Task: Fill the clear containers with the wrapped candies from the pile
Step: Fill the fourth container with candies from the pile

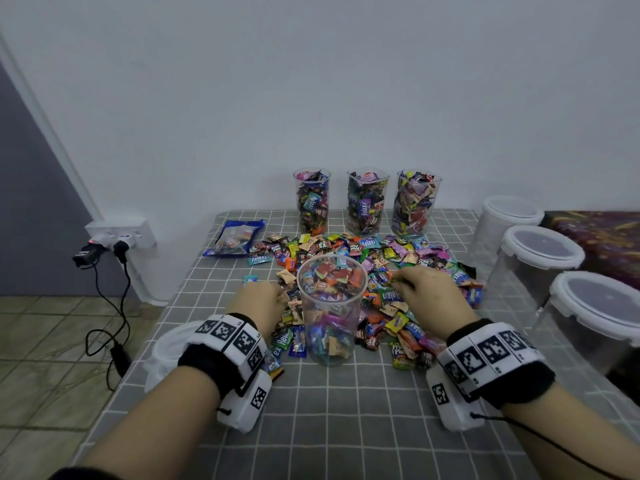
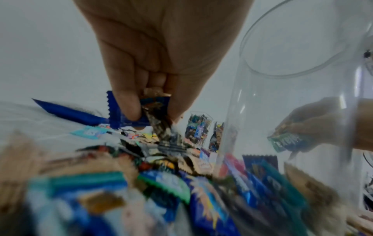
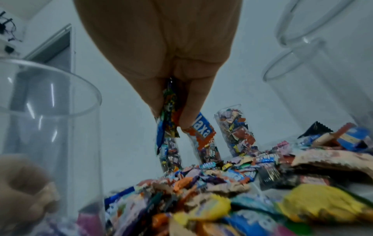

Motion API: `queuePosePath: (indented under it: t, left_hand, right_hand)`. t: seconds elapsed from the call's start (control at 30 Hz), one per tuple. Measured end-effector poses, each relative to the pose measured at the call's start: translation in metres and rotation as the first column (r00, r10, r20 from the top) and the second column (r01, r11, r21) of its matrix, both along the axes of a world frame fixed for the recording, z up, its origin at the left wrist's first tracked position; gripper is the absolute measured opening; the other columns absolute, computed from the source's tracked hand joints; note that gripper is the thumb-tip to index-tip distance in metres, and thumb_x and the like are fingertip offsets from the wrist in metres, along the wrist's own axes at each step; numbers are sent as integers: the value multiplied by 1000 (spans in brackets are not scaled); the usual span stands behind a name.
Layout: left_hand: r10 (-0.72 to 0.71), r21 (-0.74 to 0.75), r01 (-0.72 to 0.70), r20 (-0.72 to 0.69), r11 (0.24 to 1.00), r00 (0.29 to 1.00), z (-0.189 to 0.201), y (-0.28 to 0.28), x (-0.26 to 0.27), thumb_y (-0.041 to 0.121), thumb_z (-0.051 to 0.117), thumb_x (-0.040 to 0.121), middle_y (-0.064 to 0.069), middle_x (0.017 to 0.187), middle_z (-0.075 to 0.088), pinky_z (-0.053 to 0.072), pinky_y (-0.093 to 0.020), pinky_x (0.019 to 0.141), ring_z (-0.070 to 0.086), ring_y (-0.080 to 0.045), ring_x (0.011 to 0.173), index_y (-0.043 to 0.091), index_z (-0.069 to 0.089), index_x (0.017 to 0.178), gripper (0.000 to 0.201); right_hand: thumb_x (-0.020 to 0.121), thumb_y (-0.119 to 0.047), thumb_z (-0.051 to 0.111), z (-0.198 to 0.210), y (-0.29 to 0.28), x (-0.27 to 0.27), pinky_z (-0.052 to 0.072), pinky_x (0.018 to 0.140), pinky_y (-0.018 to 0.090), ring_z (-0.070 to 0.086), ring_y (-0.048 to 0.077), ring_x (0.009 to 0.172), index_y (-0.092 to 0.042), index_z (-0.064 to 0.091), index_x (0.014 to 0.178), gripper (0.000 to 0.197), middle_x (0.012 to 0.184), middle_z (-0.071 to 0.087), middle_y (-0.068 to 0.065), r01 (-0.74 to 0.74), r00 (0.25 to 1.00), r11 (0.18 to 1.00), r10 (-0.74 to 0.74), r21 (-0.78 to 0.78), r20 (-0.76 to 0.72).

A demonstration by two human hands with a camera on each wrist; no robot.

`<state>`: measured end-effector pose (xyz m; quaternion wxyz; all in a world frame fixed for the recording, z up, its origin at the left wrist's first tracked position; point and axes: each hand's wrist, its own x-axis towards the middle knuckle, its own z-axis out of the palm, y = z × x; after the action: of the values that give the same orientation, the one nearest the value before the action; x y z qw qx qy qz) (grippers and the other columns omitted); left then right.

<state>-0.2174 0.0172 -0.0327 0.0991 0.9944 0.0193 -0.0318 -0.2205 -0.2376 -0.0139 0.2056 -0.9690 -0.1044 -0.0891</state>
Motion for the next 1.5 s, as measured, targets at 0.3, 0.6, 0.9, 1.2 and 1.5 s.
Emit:
queuePosePath:
  t: [0.3, 0.6, 0.9, 1.2, 1.5]
  left_hand:
    - [59, -221, -9, 220, 975, 974, 26, 15, -6, 20, 51, 93, -2, 65, 55, 33, -23, 52, 49, -15, 61, 13, 45, 63, 32]
    - [108, -338, 0, 300, 941, 948, 45, 16, -7, 21, 59, 90, -5, 81, 63, 43, -29, 70, 57, -21, 78, 7, 65, 90, 15]
    - [111, -348, -1, 296, 938, 949, 47, 16, -8, 18, 59, 89, 1, 69, 53, 37, -27, 67, 54, -23, 76, 14, 63, 88, 6]
    - [119, -415, 27, 321, 909, 939, 49, 13, -7, 14, 60, 84, -7, 71, 61, 49, -36, 71, 58, -27, 74, 9, 61, 75, 11]
    - [117, -626, 198, 425, 754, 897, 67, 2, -12, 13, 61, 86, -4, 71, 67, 54, -49, 75, 65, -29, 73, 12, 68, 82, 8]
  right_hand:
    - [95, -19, 52, 42, 7, -8, 36, 73, 25, 53, 17, 87, -10, 66, 109, 22, 97, 65, 5, -51, 990, 978, 22, 204, 139]
    - [95, -18, 54, 74, 49, -29, 46, 83, 28, 59, 15, 92, -10, 67, 111, 22, 100, 65, 1, -251, 951, 928, 183, 276, 249]
    - [95, -17, 52, 51, 72, -28, 39, 83, 27, 57, 21, 100, -10, 66, 111, 22, 105, 64, 5, -342, 928, 938, 328, 51, 179]
    - [89, -14, 56, 51, 71, -28, 43, 95, 30, 52, 14, 109, -18, 65, 119, 32, 127, 52, -1, -378, 922, 921, 367, 92, 121]
    - [75, -36, 76, 31, 55, -30, 36, 92, 13, 43, -12, 107, -23, 17, 147, 95, 132, 35, -15, -189, 928, 779, 340, 598, -150]
